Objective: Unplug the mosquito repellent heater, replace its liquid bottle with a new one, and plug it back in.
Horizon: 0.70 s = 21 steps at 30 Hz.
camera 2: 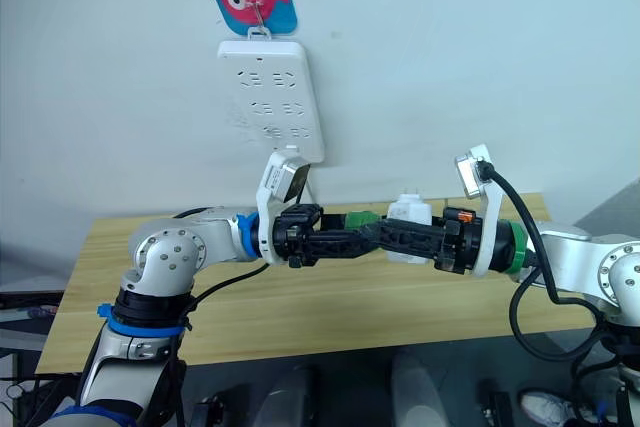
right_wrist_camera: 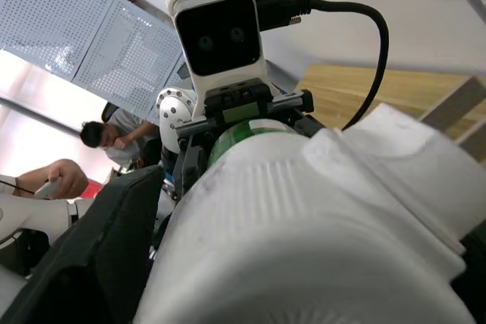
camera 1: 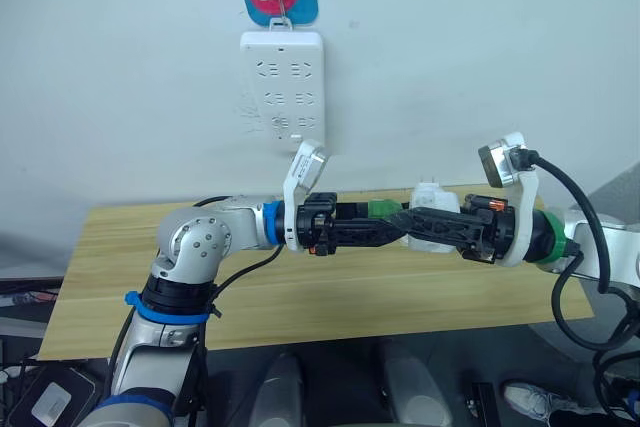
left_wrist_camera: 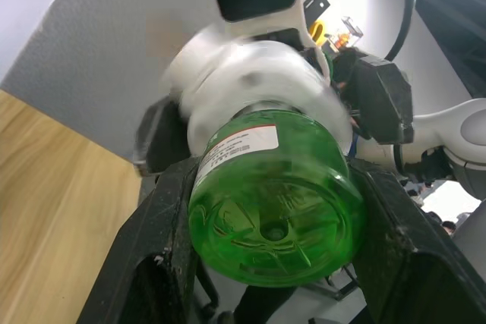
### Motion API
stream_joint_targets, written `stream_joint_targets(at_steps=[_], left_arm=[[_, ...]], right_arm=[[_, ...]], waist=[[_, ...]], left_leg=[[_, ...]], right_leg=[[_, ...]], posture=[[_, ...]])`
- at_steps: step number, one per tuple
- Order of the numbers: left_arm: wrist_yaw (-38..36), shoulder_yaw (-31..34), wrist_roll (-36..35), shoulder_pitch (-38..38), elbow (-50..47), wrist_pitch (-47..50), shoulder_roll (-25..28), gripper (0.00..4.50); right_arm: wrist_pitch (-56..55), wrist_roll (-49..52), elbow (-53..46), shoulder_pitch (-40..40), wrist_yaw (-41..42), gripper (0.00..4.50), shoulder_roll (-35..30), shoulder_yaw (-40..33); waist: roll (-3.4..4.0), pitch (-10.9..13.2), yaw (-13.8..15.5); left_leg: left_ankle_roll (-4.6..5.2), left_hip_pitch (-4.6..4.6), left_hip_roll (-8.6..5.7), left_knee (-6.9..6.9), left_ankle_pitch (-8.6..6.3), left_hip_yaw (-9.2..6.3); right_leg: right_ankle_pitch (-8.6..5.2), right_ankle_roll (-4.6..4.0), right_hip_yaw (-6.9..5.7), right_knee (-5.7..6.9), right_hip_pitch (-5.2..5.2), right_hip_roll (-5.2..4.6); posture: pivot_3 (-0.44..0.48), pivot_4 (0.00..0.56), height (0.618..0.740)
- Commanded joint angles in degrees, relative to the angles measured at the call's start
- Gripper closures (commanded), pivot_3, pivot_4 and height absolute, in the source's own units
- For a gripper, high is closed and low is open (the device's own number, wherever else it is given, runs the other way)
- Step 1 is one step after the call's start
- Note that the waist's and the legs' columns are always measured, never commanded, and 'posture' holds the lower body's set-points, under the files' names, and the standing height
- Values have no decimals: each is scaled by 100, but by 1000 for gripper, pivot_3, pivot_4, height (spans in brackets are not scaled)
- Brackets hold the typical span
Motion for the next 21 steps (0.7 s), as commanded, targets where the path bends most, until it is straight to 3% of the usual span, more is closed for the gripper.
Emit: stream_joint_targets(at_steps=[1, 17, 18, 21], left_arm=[[75, 160, -90, -7, -95, -119, -87, 2203], [765, 637, -393, -119, 273, -57, -635, 2203], [815, 672, -415, -147, 315, -49, -661, 2203], [899, 764, -478, -229, 428, 11, -673, 2203]], right_arm=[[22, 144, -176, 30, 171, 0, -127, -186], [87, 105, -710, 471, 658, 0, -803, -524], [79, -46, -848, 549, 713, 0, -815, -563], [59, -1333, -1392, 1022, 1324, 564, -849, -725]], waist=[[0, 0, 0], [-1, 0, 3], [-1, 0, 4], [-3, -2, 19]], left_leg=[[0, 0, 0, 0, 0, 0], [0, -2, -2, 2, 0, 1], [0, -2, -2, 2, 0, 1], [-1, -3, -3, 2, 0, -1]], right_leg=[[0, 0, 0, 0, 0, 0], [0, 0, -1, -1, 0, -1], [0, 0, -1, -1, 0, -1], [0, 0, -3, -2, 0, -1]], posture=[[-179, 222, 740], [-187, 218, 740], [-187, 218, 740], [-188, 218, 740]])
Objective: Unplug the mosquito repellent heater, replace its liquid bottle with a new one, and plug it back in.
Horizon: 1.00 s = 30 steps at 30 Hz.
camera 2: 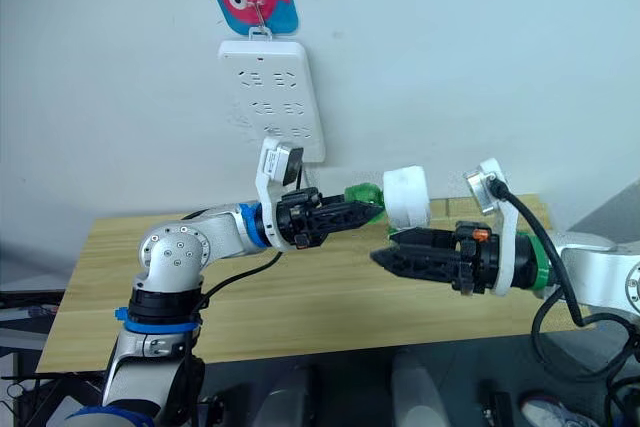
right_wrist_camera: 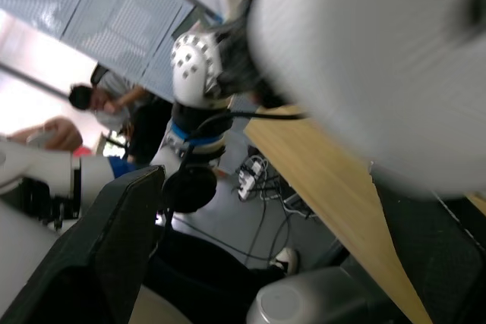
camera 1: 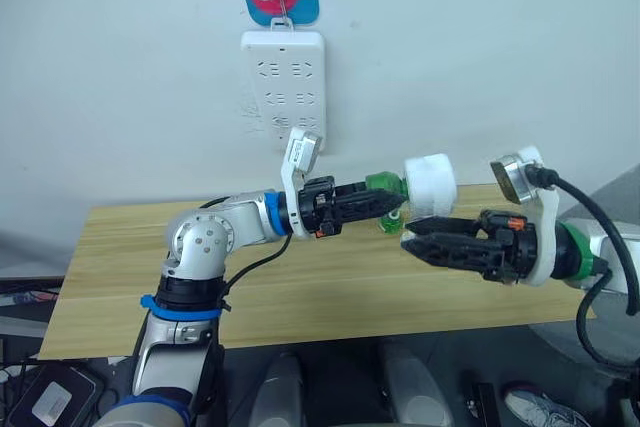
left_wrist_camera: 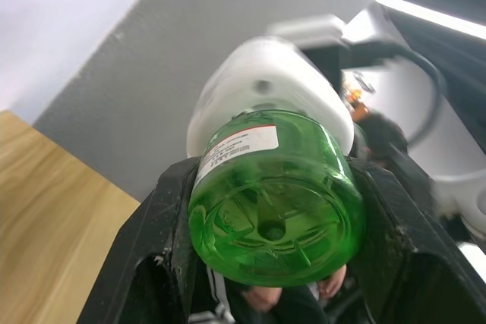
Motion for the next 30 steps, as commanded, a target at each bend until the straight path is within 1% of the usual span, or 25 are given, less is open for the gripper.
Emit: stream_joint_targets(at_steps=[1, 4, 7, 9, 11, 14, 16, 21, 24, 30], left_arm=[[26, 202, -221, -159, -36, 25, 7, 2203], [-108, 189, -242, -186, -38, 162, 175, 2203], [-295, 139, -271, -196, -66, 323, 383, 2203], [-471, 110, -322, -214, -90, 473, 553, 2203], [-567, 105, -383, -239, -81, 580, 644, 2203], [-582, 160, -525, -313, -33, 725, 669, 2203], [-563, 196, -581, -352, -7, 785, 658, 2203], [-537, 229, -730, -397, 57, 935, 682, 2203], [-525, 244, -737, -384, 63, 969, 691, 2203], [-442, 274, -631, -337, 128, 866, 660, 2203]], right_arm=[[-121, -1533, -700, 586, 867, 929, -142, -274], [-481, -2870, -753, 1278, 1679, 1977, -303, -397], [-935, -3940, -357, 1689, 2318, 3128, -417, -473], [-1337, -4675, 277, 1473, 2647, 3877, -472, -370], [-1520, -5047, 690, 1137, 2851, 4500, -395, -267], [-1575, -5328, 990, 479, 3054, 4500, -145, 16], [-1582, -5506, 1044, 212, 3158, 4500, 6, 169], [-1244, -5389, 912, -520, 3092, 4500, 710, 578], [-916, -5088, 732, -724, 3017, 4500, 942, 535], [-146, -3790, 333, -939, 2586, 4500, 1025, 39]], waist=[[0, 0, 12], [0, -1, 21], [0, -1, 12], [0, -1, -4], [2, -2, -21], [2, -2, -28], [3, -2, -26], [2, -2, -28], [2, -2, -12], [2, -3, -11]], left_leg=[[0, 0, -1, 0, 0, 0], [-9, 0, -3, 1, 5, 0], [-16, 3, -3, 2, 9, 3], [-16, 6, -3, 3, 9, 4], [-15, 11, -3, 4, 8, 12], [-15, 13, -1, 1, 9, 9], [-18, 12, 2, 0, 10, 8], [-19, 8, -1, 1, 10, 9], [-20, 7, -1, 2, 11, 6], [-20, 6, -2, 3, 11, 4]], right_leg=[[0, 0, 0, 0, 0, 0], [0, 1, 1, -1, 0, 0], [1, 3, 4, 0, 0, 0], [2, 4, 4, 1, 3, 0], [3, 5, 11, 3, 4, 0], [3, 5, 9, 5, 5, 1], [3, 5, 8, 4, 4, 4], [3, 5, 6, 1, 4, -4], [3, 5, 5, 2, 3, -6], [3, 5, 2, 2, 3, -8]], posture=[[-188, 219, 740], [-188, 219, 740], [-189, 219, 740], [-190, 218, 740], [-190, 216, 740], [-190, 214, 740], [-189, 214, 740], [-188, 213, 740], [-184, 213, 740], [-187, 213, 740]])
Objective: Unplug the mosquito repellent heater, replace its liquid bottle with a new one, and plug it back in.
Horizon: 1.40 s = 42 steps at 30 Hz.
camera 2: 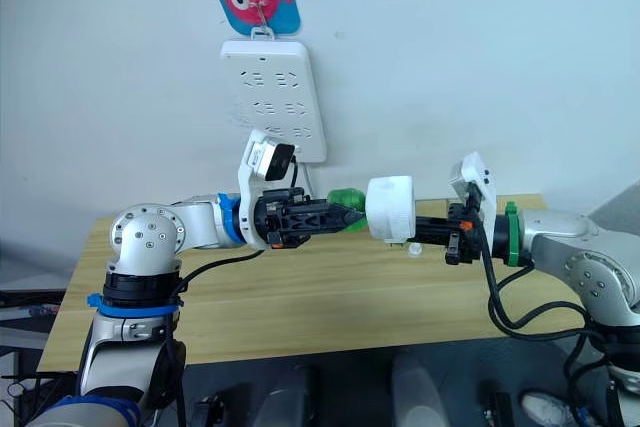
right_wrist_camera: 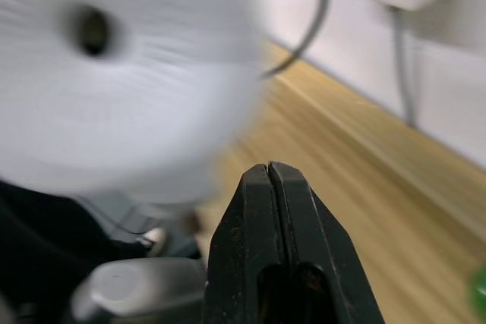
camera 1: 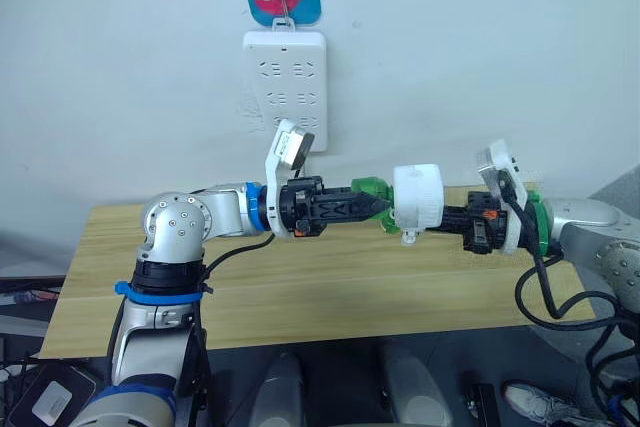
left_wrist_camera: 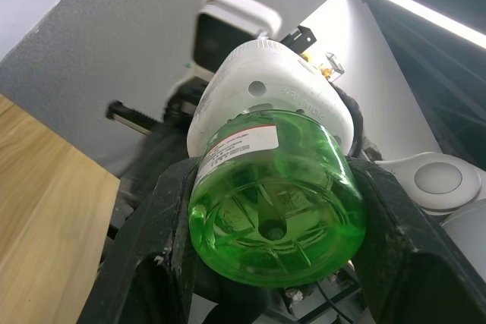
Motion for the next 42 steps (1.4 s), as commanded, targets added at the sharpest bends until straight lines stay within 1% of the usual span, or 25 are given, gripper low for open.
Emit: stream_joint_targets(at_steps=[1, 6, 11, 18, 22, 25, 30, 34, 39, 42], left_arm=[[12, 79, 10, -4, -52, -135, 6, 2203], [20, -35, 338, 8, 20, -437, -8, 2203], [-124, -190, 662, 54, -19, -666, 21, 2203], [-877, -820, 1326, 233, -360, -1176, 417, 2203], [-1166, -916, 1311, 224, -472, -1209, 533, 2203], [-1217, -873, 1214, 200, -540, -1111, 540, 2203], [-996, -673, 1075, 158, -394, -930, 411, 2203], [-752, -470, 860, 179, -298, -712, 310, 2203], [-308, -47, 512, 66, 74, -436, 60, 2203], [-16, 223, 237, 5, 265, -242, -110, 2203]], right_arm=[[326, 875, -352, -165, -299, 4500, -17, -475], [557, 1871, -579, -240, -986, 4500, -31, -708], [493, 2619, -662, -473, -1684, 4500, -67, -696], [418, 3203, -438, -878, -2204, 4500, -149, -578], [439, 2998, -31, -1086, -2181, 4500, -93, -486], [464, 2655, 100, -1107, -1961, 4500, -81, -420], [344, 2401, 288, -1205, -1919, 4500, 108, -525], [319, 2155, 423, -1248, -1825, 4500, 41, -729], [362, 1543, 242, -753, -1216, 4500, -472, -903], [413, 1511, -76, -326, -932, 4500, -685, -1049]], waist=[[1, 0, -5], [1, 0, -15], [1, 0, -20], [1, -1, -44], [1, -1, -44], [1, -1, -46], [1, -1, -50], [1, -1, -49], [1, -1, -30], [1, -1, -13]], left_leg=[[0, 1, 0, 0, 0, 0], [1, 1, 1, 0, 0, 2], [1, 1, 1, 0, 0, 2], [1, 1, 2, -3, 0, 3], [2, 0, 1, -2, -1, 2], [3, -1, 1, -3, -2, 2], [5, -1, 2, -3, -3, 2], [6, -1, 1, -2, -3, 2], [6, -4, 0, -1, -3, 0], [14, -4, -1, -2, -8, -1]], right_leg=[[0, 0, 0, 0, 0, 0], [0, 0, 0, 1, 0, 1], [0, 0, 1, 1, 0, 1], [0, 0, 1, 1, -2, 2], [0, 0, 1, 1, -2, 2], [0, 0, 0, 1, -2, 2], [0, 0, 0, 0, -2, 3], [0, 0, 0, 1, -2, 2], [0, 0, -3, 0, -3, 2], [0, 0, -3, 1, -3, 2]], posture=[[-189, 213, 740], [-197, 213, 740], [-203, 213, 740], [-202, 212, 740], [-197, 213, 740], [-193, 213, 740], [-187, 214, 740], [-189, 216, 740], [-192, 217, 740], [-199, 217, 740]])
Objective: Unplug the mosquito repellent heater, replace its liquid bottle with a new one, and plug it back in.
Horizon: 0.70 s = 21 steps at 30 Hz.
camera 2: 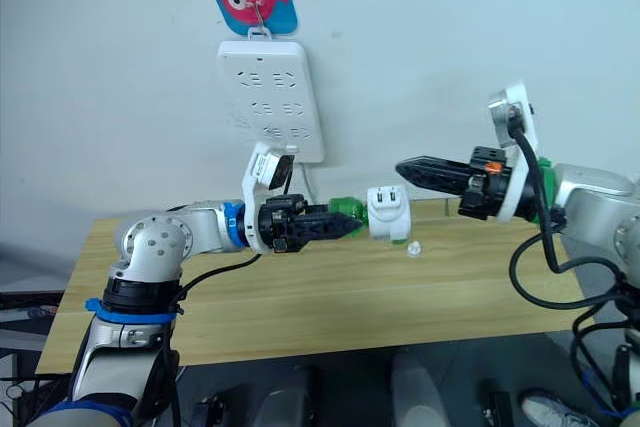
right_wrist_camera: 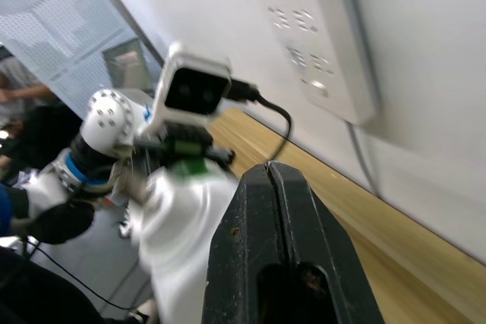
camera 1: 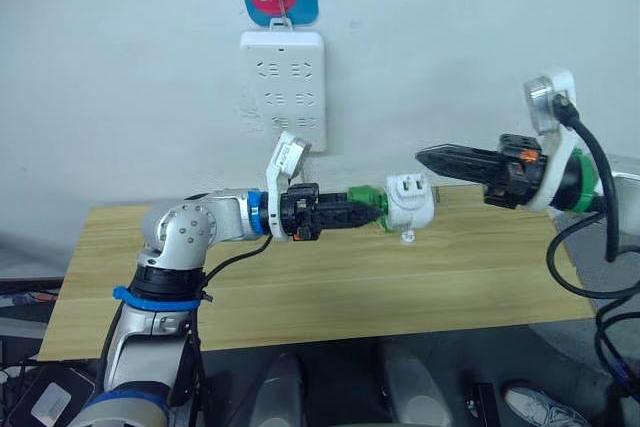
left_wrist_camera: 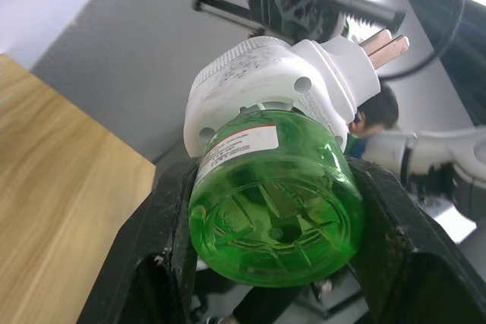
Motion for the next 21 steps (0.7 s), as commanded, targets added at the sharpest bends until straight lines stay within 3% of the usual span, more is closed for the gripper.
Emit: stream_joint_targets(at_steps=[1, 7, 14, 21], left_arm=[[262, 386, -438, -156, 54, 187, -151, 2203], [447, 514, -531, -163, 164, 304, -197, 2203], [455, 453, -446, -134, 128, 269, -159, 2203], [181, 201, -403, -75, -157, 260, -57, 2203]], right_arm=[[4, 44, -494, 290, 338, 4500, -164, -295], [95, 543, -771, 387, 181, 4500, -145, -340], [181, 1469, -674, -202, -191, 4500, -150, -117], [94, 1613, -592, -623, -472, 4500, 26, 244]], waist=[[0, 0, 3], [0, 0, -49], [0, 0, -100], [1, 0, -126]], left_leg=[[0, 0, 2, 2, 0, 0], [-1, 3, 3, 4, 0, 4], [-11, 1, 2, 3, 6, 2], [-11, 1, 3, 1, 6, 2]], right_leg=[[0, 0, -1, 0, 0, 0], [0, 0, 3, 6, 0, 1], [0, 0, 1, 3, 0, 0], [0, 0, 1, 1, 0, 0]], posture=[[-199, 217, 740], [-203, 217, 740], [-200, 217, 740], [-202, 216, 740]])
